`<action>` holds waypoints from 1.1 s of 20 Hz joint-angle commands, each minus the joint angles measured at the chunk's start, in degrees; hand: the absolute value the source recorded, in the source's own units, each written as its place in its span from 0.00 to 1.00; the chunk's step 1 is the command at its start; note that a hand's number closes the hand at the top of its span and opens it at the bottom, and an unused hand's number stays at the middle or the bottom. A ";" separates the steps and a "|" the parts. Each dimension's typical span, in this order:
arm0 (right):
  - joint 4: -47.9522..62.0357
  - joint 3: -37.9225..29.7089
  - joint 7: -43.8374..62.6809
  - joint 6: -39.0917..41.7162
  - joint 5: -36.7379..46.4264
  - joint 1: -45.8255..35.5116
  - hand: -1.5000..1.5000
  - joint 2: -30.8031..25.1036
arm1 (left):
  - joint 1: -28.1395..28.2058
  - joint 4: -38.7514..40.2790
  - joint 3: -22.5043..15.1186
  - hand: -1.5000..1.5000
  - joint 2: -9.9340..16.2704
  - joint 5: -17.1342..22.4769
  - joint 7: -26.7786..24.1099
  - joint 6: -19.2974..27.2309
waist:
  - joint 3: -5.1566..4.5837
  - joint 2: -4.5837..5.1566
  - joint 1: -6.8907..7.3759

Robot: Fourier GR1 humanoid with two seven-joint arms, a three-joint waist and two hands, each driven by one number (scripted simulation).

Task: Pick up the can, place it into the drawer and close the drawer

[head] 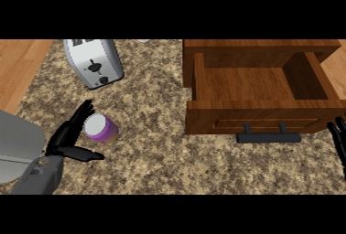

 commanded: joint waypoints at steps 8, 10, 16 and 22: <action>-3.45 -0.98 4.85 0.36 -1.46 -0.80 0.00 -0.22 | -6.24 5.88 0.38 0.00 -0.13 0.54 1.02 -0.39 | 0.00 0.03 -0.12; -2.71 -1.81 1.06 1.97 -1.87 1.91 0.00 0.55 | -4.78 5.19 -0.03 0.00 -0.90 0.36 0.25 1.09 | 0.02 -0.02 -0.04; 1.20 -1.40 -0.02 1.64 -1.04 -1.72 0.00 0.40 | -8.80 11.09 -0.95 0.00 -2.66 -1.75 -3.95 2.10 | -0.02 0.17 -0.33; -0.83 -4.27 0.06 3.02 -4.52 2.71 0.00 -0.11 | -6.21 2.19 -1.98 1.00 -5.14 0.21 1.32 1.44 | 0.07 -0.23 0.40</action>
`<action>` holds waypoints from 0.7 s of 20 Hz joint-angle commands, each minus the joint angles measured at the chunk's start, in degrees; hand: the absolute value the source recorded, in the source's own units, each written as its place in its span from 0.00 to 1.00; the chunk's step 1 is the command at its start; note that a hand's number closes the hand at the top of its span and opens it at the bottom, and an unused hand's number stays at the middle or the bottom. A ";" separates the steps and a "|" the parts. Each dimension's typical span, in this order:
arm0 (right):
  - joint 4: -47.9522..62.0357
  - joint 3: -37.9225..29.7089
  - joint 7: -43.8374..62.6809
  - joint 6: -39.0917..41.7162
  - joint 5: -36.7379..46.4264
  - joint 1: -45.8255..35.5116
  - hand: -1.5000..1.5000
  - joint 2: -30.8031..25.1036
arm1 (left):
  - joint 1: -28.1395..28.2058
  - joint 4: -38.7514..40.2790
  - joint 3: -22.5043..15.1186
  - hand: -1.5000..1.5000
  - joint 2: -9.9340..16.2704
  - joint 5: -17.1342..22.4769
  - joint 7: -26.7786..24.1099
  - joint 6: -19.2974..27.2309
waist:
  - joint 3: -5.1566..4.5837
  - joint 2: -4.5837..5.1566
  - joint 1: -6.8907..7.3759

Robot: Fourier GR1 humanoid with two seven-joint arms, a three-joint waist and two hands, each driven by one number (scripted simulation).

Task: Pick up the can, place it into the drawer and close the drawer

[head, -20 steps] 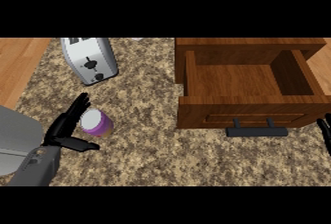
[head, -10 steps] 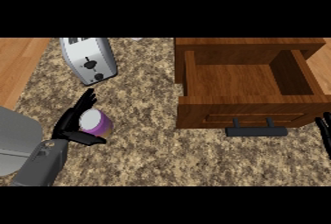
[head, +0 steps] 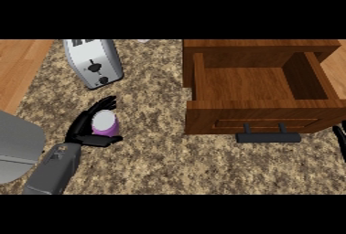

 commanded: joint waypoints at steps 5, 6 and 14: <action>-4.75 3.43 1.54 -2.31 1.54 2.42 0.00 1.25 | -0.07 -2.71 -0.40 1.00 -4.07 1.75 1.42 -1.37 | -0.05 -0.03 0.08; -1.97 0.91 -1.02 -0.50 0.38 2.05 0.00 1.26 | 0.21 -7.08 -0.49 1.00 -3.26 3.13 6.34 -3.37 | -0.01 -0.15 0.41; -4.62 2.81 0.70 -2.50 0.73 3.08 0.00 1.28 | 2.33 -17.12 -1.75 1.00 -4.97 6.19 11.31 -7.37 | -0.02 -0.20 0.47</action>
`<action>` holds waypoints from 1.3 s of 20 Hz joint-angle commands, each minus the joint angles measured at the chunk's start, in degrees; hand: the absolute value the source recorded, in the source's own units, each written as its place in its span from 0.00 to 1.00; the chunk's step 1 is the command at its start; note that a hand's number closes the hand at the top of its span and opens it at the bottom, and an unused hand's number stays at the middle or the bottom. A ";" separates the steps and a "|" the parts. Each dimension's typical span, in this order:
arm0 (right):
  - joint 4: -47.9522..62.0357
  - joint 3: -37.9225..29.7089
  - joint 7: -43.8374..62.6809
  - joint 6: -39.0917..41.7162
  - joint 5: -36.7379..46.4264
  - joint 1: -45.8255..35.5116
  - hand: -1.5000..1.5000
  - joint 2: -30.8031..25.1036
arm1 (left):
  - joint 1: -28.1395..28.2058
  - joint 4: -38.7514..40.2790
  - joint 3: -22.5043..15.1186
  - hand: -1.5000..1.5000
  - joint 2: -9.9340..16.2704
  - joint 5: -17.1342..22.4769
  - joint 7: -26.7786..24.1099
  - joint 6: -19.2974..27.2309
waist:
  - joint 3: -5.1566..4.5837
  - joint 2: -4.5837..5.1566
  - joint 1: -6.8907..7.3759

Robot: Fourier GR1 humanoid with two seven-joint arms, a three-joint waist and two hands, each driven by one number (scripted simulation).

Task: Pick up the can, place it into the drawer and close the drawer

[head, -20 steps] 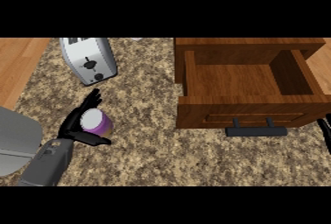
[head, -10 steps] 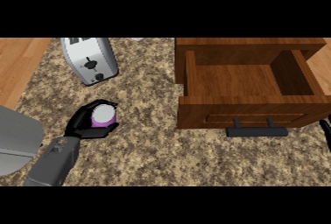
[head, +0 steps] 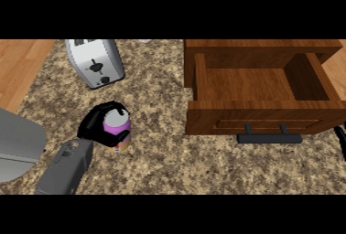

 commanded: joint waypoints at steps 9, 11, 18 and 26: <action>2.63 -0.25 -3.86 -0.03 -0.38 1.56 0.00 0.54 | 10.52 -20.75 6.22 1.00 -3.40 7.20 8.49 16.81 | 0.05 -0.22 0.81; 1.45 -4.60 -1.39 0.73 -3.90 0.34 0.00 -1.77 | 9.53 -29.28 4.26 1.00 -5.32 7.80 16.72 19.16 | 0.05 -0.21 0.60; -3.74 -4.51 1.55 1.39 -5.48 2.49 0.00 -1.98 | 7.77 -42.60 -3.51 1.00 -8.42 3.95 26.85 25.28 | 0.01 -0.05 -0.11; -1.60 -1.54 -4.02 2.20 -2.82 5.59 0.00 0.52 | -0.19 -51.18 -13.00 1.00 -8.89 2.99 43.24 34.15 | 0.02 -0.05 -0.36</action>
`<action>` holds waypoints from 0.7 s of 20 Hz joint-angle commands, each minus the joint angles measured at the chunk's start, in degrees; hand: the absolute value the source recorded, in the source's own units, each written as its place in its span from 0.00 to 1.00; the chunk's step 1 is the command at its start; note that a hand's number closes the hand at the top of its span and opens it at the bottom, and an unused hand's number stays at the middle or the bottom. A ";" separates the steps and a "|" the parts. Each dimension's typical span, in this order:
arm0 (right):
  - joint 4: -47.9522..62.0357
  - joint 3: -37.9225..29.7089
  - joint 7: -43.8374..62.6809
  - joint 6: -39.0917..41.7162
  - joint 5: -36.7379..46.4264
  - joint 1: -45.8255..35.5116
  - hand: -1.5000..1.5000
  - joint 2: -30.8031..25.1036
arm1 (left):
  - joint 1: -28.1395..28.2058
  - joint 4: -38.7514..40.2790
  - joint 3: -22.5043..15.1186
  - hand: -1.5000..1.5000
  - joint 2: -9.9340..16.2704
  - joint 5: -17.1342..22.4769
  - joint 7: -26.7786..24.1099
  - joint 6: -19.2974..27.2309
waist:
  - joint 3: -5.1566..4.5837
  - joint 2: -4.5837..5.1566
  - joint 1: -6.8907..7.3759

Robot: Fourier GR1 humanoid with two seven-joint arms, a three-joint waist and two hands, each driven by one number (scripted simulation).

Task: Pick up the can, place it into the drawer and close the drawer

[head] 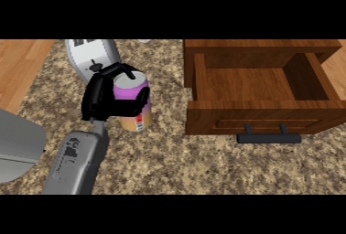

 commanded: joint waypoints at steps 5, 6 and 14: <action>0.41 -1.68 -1.42 2.25 -1.99 1.32 0.00 -0.22 | -15.13 2.74 -4.73 1.00 -0.41 -1.01 9.88 7.38 | 0.00 0.14 -0.70; 2.17 -0.70 -1.96 0.82 1.44 -0.99 0.00 -0.04 | -16.39 0.30 -4.65 1.00 -0.41 -2.41 14.14 6.80 | 0.00 0.11 -0.25; 0.38 -1.83 0.72 1.72 -1.70 -1.07 0.00 -1.37 | -30.96 13.44 -11.05 1.00 -0.42 1.50 12.08 18.01 | 0.00 0.26 -1.12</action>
